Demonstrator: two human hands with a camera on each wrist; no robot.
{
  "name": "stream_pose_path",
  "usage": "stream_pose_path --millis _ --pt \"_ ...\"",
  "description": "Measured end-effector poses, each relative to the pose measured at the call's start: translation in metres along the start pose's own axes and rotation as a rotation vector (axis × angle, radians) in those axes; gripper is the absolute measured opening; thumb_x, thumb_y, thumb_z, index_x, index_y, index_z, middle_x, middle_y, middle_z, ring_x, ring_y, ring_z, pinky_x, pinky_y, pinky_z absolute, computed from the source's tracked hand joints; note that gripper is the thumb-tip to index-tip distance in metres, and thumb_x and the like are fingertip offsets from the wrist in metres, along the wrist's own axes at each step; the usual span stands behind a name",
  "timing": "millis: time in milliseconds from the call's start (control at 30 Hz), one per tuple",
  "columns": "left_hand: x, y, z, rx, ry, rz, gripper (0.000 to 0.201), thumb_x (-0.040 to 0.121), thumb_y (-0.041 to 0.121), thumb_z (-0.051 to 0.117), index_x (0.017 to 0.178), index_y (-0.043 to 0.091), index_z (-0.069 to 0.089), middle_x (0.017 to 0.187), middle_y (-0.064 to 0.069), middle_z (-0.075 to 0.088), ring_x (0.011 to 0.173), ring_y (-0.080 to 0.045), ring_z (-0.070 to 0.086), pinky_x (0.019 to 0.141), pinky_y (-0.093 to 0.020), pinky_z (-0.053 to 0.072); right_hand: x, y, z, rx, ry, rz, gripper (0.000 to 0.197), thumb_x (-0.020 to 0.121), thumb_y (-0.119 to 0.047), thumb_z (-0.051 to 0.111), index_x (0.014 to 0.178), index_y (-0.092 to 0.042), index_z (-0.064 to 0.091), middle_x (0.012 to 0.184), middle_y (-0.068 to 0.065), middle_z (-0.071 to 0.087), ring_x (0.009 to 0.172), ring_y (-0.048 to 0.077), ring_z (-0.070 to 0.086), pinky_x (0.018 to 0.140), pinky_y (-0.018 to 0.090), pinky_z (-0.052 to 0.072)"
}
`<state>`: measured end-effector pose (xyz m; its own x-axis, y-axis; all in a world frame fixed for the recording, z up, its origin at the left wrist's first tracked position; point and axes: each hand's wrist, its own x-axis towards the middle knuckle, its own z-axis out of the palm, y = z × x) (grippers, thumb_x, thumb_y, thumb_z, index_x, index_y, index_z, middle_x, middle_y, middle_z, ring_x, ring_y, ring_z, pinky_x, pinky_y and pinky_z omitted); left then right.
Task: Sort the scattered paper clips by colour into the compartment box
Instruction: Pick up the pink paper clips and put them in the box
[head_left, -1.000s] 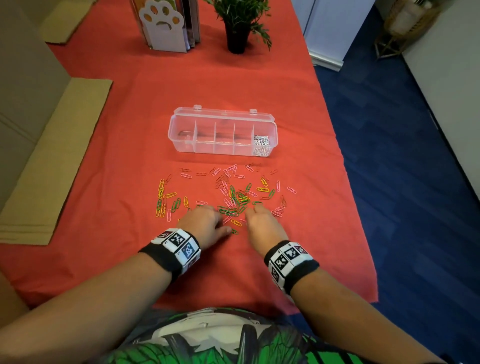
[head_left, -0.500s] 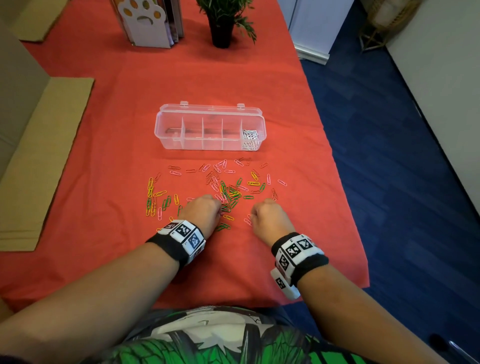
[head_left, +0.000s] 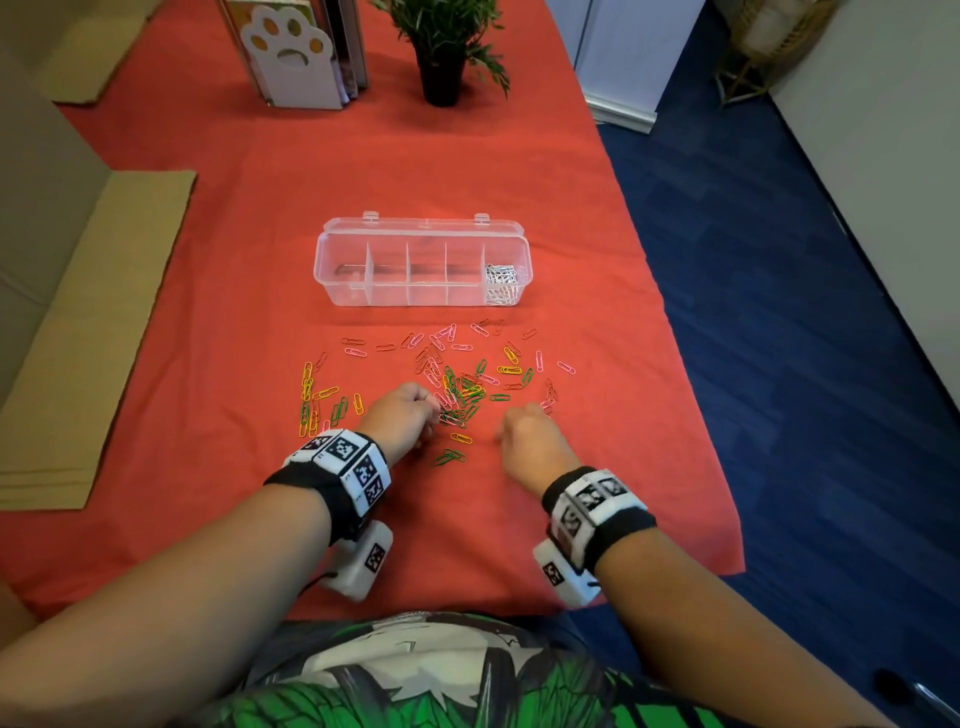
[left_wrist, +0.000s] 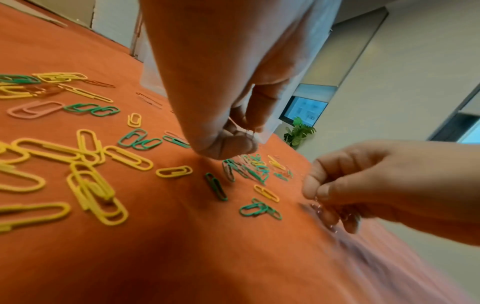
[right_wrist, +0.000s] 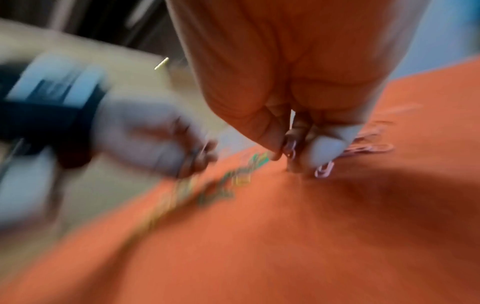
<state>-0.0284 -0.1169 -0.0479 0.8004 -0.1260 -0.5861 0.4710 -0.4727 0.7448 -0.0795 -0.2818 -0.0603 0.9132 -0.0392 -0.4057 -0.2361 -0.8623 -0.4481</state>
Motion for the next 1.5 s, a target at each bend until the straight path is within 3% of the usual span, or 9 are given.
stream_pose_path --millis 133,267,400,600,800,1067,1300,1400,1500 --pt "-0.005 0.012 0.0 -0.094 -0.076 -0.06 0.029 0.083 -0.006 0.037 0.072 0.018 0.05 0.061 -0.003 0.049 0.049 -0.013 0.041 0.043 -0.017 0.031 0.005 0.018 -0.023 0.934 0.036 0.38 0.032 0.086 0.007 0.034 0.069 -0.014 0.05 0.062 0.006 0.045 0.045 0.012 0.046 0.045 0.022 0.044" --pt "-0.01 0.024 0.016 -0.211 -0.116 -0.134 0.03 0.081 -0.008 0.031 0.068 0.015 0.047 0.061 -0.004 0.044 0.049 -0.014 0.043 0.038 -0.014 0.036 -0.004 0.041 -0.053 1.277 0.036 0.387 0.021 0.088 0.003 0.041 0.078 -0.011 0.053 0.063 0.003 0.044 0.048 0.01 0.043 0.038 0.016 0.037" --pt "-0.011 0.03 0.039 -0.237 -0.083 -0.148 0.022 0.084 0.003 0.045 0.067 0.015 0.05 0.058 -0.003 0.042 0.046 -0.014 0.043 0.039 -0.016 0.04 0.004 0.055 -0.06 0.988 0.008 0.35 0.02 0.087 -0.005 0.052 0.073 -0.019 0.055 0.06 -0.003 0.044 0.051 0.008 0.037 0.041 0.017 0.03" --pt "-0.01 0.024 0.071 0.538 0.003 0.19 0.018 0.085 0.027 0.061 0.087 0.012 0.071 0.088 -0.009 0.071 0.088 -0.025 0.064 0.074 -0.028 0.045 0.018 0.059 -0.05 0.081 -0.034 -0.018 0.014 0.083 -0.009 0.053 0.085 -0.008 0.067 0.091 0.015 0.069 0.085 0.027 0.063 0.068 0.021 0.038" --pt "-0.013 0.023 0.092 0.764 0.085 0.247 0.028 0.077 0.035 0.069 0.093 0.011 0.071 0.102 -0.015 0.065 0.102 -0.028 0.058 0.083 -0.028 0.041 0.032 0.064 -0.039 -0.107 0.021 -0.165 0.024 0.08 -0.014 0.056 0.103 -0.009 0.062 0.106 0.017 0.053 0.101 0.033 0.055 0.09 0.035 0.047" --pt "-0.006 0.019 0.11 0.778 0.06 0.284 0.019 0.081 0.023 0.063 0.093 0.009 0.066 0.108 -0.015 0.056 0.104 -0.031 0.055 0.09 -0.031 0.04 0.039 0.075 -0.034 -0.045 0.023 -0.204 0.013 0.08 -0.009 0.053 0.09 -0.004 0.06 0.1 0.019 0.053 0.092 0.033 0.056 0.083 0.037 0.047" --pt "0.001 0.021 0.095 0.266 -0.046 0.125 0.021 0.087 0.007 0.046 0.07 0.019 0.048 0.075 -0.008 0.056 0.068 -0.022 0.05 0.064 -0.031 0.04 0.031 0.076 -0.062 0.839 -0.104 0.157 0.028 0.081 0.004 0.05 0.066 -0.02 0.052 0.061 0.001 0.053 0.048 0.008 0.04 0.042 0.016 0.029" --pt "-0.004 0.029 0.084 -0.284 -0.118 -0.083 0.031 0.078 -0.008 0.03 0.063 0.016 0.042 0.058 -0.005 0.048 0.041 -0.013 0.041 0.042 -0.017 0.031 0.021 0.079 -0.076 1.306 -0.172 0.23 0.026 0.079 0.002 0.032 0.067 -0.013 0.049 0.057 0.002 0.052 0.042 0.009 0.037 0.041 0.018 0.029" --pt "-0.008 0.037 0.08 -0.536 -0.175 -0.204 0.028 0.077 -0.004 0.03 0.064 0.015 0.046 0.053 -0.002 0.052 0.038 -0.009 0.044 0.042 -0.014 0.039 0.017 0.079 -0.079 1.553 -0.25 0.301 0.025 0.085 -0.014 0.033 0.067 -0.011 0.05 0.059 0.004 0.051 0.047 0.014 0.044 0.043 0.02 0.042"
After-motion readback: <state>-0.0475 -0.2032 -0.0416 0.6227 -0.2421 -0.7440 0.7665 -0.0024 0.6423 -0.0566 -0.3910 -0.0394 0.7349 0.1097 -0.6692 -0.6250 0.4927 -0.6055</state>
